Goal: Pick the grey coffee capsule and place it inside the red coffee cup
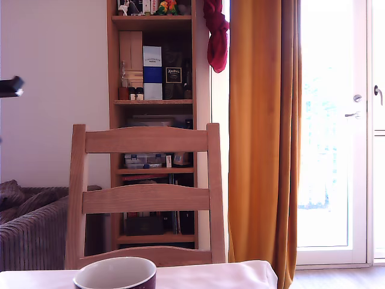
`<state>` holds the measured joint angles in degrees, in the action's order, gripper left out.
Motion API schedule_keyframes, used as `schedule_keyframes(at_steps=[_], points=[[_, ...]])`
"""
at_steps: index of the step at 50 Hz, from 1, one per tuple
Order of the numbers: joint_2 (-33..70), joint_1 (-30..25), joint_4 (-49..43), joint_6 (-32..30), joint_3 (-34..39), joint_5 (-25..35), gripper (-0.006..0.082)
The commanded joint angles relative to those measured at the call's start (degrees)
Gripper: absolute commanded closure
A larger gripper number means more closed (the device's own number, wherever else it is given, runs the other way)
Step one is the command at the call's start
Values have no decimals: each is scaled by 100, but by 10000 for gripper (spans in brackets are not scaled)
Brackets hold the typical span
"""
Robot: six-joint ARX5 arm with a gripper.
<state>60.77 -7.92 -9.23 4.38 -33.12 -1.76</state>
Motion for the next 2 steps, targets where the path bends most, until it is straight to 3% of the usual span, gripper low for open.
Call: schedule_keyframes(at_steps=[1,2], points=[[-175,192,98,-63,197,4,791],[-208,247,101,-85,212,4,791]])
